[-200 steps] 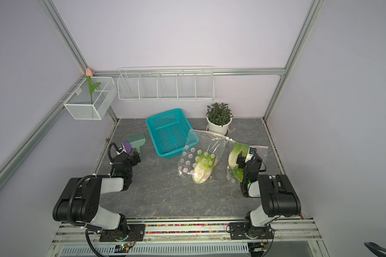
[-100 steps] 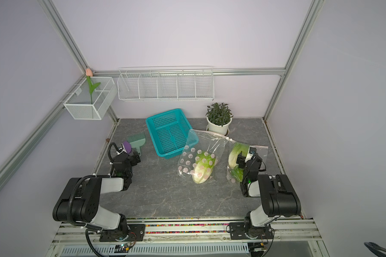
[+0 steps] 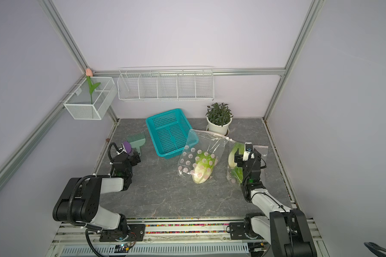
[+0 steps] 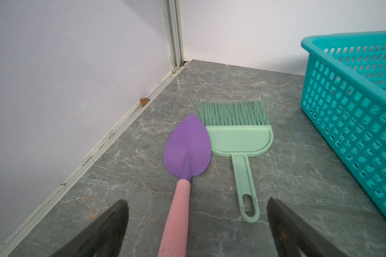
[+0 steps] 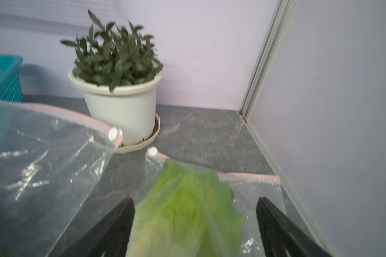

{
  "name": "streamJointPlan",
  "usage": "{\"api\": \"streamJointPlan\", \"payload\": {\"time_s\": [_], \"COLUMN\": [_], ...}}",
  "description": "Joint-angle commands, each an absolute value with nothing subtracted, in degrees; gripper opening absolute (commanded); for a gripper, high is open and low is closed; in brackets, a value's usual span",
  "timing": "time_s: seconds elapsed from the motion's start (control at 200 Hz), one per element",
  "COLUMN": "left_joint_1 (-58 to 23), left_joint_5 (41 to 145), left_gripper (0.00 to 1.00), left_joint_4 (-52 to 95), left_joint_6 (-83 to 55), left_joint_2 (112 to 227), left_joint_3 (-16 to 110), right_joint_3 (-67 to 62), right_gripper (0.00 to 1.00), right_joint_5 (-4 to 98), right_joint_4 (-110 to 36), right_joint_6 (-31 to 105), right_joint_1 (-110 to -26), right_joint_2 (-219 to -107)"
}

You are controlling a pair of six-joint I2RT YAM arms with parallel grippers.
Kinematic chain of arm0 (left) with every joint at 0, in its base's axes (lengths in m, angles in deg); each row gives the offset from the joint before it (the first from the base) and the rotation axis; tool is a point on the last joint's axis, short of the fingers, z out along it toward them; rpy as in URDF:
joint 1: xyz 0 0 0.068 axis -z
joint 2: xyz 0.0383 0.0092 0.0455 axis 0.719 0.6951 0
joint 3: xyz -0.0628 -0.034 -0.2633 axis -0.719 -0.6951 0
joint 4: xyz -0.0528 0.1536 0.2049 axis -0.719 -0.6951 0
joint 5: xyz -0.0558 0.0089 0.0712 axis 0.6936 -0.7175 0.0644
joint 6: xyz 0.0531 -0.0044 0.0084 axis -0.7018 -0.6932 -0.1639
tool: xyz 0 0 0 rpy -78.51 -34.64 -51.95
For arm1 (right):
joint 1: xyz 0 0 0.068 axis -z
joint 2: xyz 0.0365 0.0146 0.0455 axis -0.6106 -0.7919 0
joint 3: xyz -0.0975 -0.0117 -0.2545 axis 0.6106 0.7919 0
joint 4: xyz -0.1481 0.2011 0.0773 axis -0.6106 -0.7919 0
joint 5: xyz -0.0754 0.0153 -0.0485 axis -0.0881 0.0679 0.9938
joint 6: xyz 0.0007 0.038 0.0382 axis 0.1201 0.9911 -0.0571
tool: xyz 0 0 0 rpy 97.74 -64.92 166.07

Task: Put the chinese cabbages into a zipper bag and zip it
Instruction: Reset both arms

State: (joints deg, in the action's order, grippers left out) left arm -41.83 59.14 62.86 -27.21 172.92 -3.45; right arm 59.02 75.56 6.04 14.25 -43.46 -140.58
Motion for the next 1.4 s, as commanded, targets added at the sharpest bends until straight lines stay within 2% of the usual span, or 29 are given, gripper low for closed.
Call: {"api": "streamJointPlan", "payload": {"time_s": [0.0,0.37,0.655,0.935,1.02,1.245,1.395], "left_joint_1": [-41.77,-41.75,-41.74,-41.76,-41.79,-41.75,-41.70], "left_joint_5": [59.01,59.01,59.02,59.01,59.01,58.99,59.01], "left_gripper": [0.99,0.99,0.99,0.99,0.99,0.99,0.99], "left_joint_4": [63.18,63.13,63.15,63.20,63.13,63.13,63.13], "left_joint_6": [-26.96,-27.00,-26.96,-26.97,-26.97,-27.02,-26.95], "left_joint_2": [172.05,172.09,172.08,172.06,172.04,172.08,172.05], "left_joint_3": [-2.24,-2.26,-2.26,-2.18,-2.22,-2.25,-2.18], "right_joint_3": [60.03,60.42,63.47,61.87,62.83,61.45,61.70], "right_gripper": [0.89,0.89,0.88,0.89,0.89,0.89,0.89], "right_joint_5": [74.94,72.76,73.58,74.43,68.67,68.02,69.29], "right_joint_4": [10.09,20.93,40.16,34.43,36.65,18.88,20.09], "right_joint_6": [14.71,15.83,16.05,17.77,15.81,16.05,16.28], "right_joint_1": [-43.32,-41.41,-40.87,-39.99,-39.89,-40.04,-39.78], "right_joint_2": [-143.07,-153.32,-166.52,-164.58,-164.42,-148.56,-149.19]}}
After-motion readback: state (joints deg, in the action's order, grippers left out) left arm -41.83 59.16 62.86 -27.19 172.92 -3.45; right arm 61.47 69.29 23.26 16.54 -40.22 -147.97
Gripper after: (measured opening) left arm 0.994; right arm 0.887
